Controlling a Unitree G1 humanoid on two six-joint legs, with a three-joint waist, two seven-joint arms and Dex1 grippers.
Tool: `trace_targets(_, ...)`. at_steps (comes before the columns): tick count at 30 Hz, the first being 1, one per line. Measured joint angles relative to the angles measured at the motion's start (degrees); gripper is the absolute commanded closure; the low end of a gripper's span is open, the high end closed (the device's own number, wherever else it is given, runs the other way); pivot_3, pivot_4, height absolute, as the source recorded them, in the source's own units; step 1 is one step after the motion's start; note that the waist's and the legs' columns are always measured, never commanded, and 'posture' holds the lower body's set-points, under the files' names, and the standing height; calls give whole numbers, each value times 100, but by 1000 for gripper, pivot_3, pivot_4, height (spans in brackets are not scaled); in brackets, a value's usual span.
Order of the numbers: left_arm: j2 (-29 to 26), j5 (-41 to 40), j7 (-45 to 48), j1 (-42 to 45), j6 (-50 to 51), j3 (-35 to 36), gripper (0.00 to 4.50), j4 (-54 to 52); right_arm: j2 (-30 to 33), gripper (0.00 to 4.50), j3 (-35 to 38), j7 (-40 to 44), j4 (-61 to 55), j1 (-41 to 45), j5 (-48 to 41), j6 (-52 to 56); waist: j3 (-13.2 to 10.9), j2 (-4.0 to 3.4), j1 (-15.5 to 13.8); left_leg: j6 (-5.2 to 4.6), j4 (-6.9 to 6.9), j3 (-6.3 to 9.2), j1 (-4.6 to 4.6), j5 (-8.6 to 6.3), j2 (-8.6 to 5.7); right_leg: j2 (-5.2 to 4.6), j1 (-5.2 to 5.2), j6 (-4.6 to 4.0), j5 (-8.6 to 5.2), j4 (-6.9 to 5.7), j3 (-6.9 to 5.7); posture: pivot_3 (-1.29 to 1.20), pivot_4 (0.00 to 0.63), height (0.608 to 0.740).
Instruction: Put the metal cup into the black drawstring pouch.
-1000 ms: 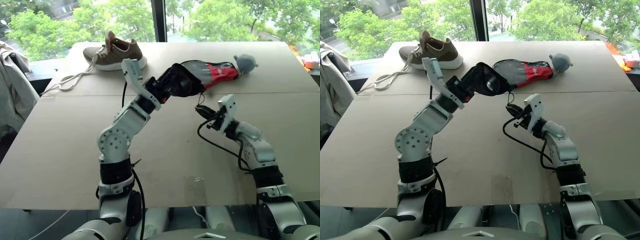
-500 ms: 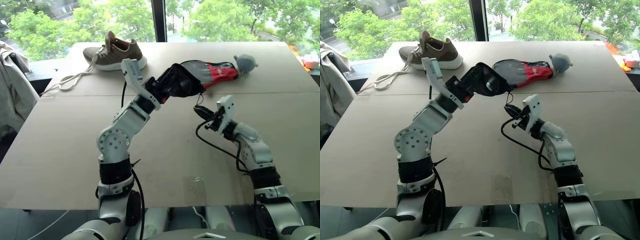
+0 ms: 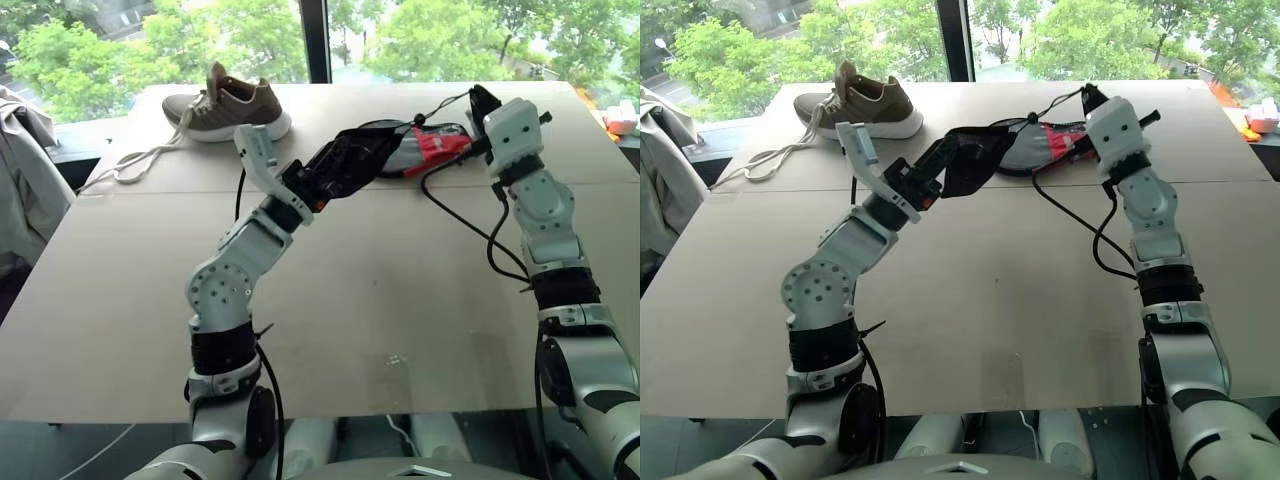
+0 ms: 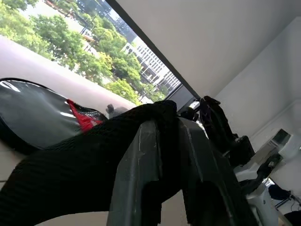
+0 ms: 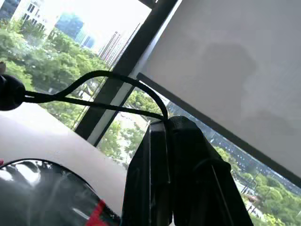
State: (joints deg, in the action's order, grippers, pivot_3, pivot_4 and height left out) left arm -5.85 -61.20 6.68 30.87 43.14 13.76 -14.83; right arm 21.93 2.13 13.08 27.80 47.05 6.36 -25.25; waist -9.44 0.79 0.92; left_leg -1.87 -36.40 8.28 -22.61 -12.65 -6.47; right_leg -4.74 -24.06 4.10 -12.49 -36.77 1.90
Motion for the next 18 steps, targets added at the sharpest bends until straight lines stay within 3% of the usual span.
trace_targets(2,-52,-135,77,-80,8,-3,1953,-41,-145,4500,-9,51,-14,114,-155,13,0,0,-5,-1,-1,-4,-1,0,0,0,-1,0,0,0,6,0,150,736)
trace_targets(3,-95,-141,94,-106,20,-4,1865,-41,-167,4500,-19,78,-43,133,-188,12,0,0,-6,-1,-1,-5,0,0,0,0,-1,0,0,0,7,0,150,736)
trace_targets(8,-639,-136,683,-365,33,-38,1865,-42,-62,4500,-260,524,-458,304,-207,-114,-1,-1,3,-1,-1,-5,0,0,1,6,-5,0,1,-4,10,0,150,736)
trace_targets(11,-1008,637,1185,-337,-452,-294,1865,-23,42,4500,-451,784,-687,392,-143,-314,-1,-1,-9,-1,-2,-6,-1,0,0,6,-4,-1,1,-4,10,0,150,736)
trace_targets(18,-987,1343,1998,569,-1261,-527,1865,405,241,4500,-762,1125,-881,418,72,-641,-1,-1,-20,-1,-2,-4,-3,0,-3,3,-5,0,1,-2,9,0,150,736)
